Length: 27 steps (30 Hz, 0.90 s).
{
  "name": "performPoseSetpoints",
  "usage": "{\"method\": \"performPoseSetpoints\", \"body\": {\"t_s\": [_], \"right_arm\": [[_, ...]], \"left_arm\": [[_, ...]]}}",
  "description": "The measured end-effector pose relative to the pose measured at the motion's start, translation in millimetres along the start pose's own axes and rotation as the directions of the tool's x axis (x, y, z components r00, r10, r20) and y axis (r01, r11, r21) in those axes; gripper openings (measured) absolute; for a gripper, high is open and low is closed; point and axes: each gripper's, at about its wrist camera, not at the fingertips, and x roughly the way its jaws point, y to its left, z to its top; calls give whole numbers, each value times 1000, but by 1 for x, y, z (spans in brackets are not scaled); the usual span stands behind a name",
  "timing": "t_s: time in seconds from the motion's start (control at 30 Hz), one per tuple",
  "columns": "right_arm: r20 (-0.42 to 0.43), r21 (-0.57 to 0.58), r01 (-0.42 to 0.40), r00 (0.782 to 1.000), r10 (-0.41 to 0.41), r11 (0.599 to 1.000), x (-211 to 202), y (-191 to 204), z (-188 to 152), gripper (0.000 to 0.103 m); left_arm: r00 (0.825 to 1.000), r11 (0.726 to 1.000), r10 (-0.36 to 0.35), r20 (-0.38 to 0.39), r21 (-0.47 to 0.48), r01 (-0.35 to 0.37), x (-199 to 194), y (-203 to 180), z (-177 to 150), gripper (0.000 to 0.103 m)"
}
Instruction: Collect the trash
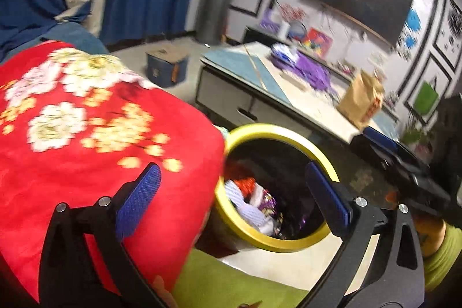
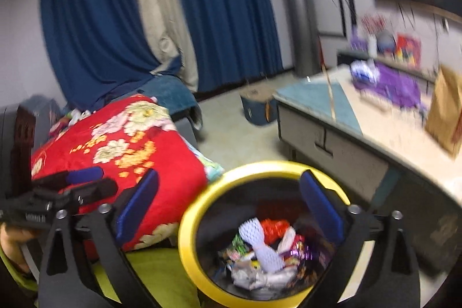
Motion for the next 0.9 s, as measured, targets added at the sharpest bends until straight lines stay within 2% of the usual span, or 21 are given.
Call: {"method": "performPoseSetpoints", "body": {"t_s": [0.13,0.27,0.57,0.8,0.9], "right_arm": [[76,-129,-48,995,58,990,-14,43,2,96],[115,-187,-84,988,107,979,-20,72,-1,97],[199,-214,-93,970,137,972,-27,107,-17,97],[198,-238,-97,969,146,966,-27,117,-25,97],[199,-243,-98,969,148,965,-28,119,-27,97]], "left_arm": [[996,995,71,62,-72,-67,-32,20,0,92],[985,986,143,95,-105,-133,-60,35,-4,92],[934,956,289,209,-106,-272,-117,48,-34,92],[907,946,321,272,-129,-296,-136,48,-43,92],[904,947,319,284,-123,-296,-139,47,-43,92]]}}
